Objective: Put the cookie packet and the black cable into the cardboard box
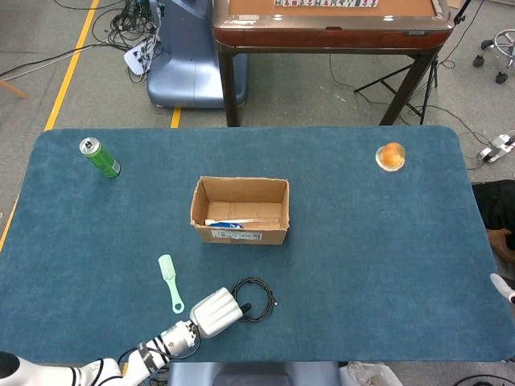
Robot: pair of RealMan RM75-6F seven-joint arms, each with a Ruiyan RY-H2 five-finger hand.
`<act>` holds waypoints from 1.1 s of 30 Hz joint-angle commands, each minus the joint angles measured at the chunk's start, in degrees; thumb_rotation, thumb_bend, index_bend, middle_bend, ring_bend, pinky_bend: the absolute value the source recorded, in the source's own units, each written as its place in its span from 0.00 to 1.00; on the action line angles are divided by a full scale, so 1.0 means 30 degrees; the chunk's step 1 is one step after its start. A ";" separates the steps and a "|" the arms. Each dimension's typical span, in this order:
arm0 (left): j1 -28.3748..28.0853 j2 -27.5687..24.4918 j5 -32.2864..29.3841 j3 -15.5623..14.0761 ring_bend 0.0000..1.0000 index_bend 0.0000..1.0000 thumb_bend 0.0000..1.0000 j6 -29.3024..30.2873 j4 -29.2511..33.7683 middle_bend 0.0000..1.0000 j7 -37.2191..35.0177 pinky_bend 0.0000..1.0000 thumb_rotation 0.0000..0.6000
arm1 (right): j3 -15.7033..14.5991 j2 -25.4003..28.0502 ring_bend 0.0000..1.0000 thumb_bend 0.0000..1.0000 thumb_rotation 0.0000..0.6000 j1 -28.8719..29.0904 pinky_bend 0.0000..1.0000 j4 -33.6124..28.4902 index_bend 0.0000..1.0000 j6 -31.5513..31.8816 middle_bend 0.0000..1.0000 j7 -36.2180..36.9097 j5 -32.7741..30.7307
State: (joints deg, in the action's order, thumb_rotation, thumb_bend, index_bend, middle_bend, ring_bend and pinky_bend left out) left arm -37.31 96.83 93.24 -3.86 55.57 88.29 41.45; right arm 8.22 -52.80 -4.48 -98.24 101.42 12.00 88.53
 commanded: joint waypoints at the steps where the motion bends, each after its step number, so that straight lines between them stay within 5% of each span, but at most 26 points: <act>1: 0.0020 0.0013 -0.0158 0.0062 0.99 0.38 0.26 -0.0048 0.0002 1.00 0.0141 1.00 1.00 | 0.0003 0.0009 0.26 0.08 1.00 0.0014 0.44 -0.0008 0.28 -0.0021 0.38 0.0021 0.0004; 33: 0.0044 0.0428 -0.0975 -0.0140 0.99 0.48 0.26 -0.0591 -0.0582 1.00 0.1726 1.00 1.00 | 0.0039 0.0089 0.26 0.08 1.00 0.0002 0.44 0.0024 0.28 -0.0061 0.38 0.0305 -0.0029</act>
State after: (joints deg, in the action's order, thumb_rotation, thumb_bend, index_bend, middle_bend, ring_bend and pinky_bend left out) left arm -37.17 98.11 90.32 -4.28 53.80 86.53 46.63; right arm 8.34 -52.54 -4.48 -98.17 101.25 12.92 88.45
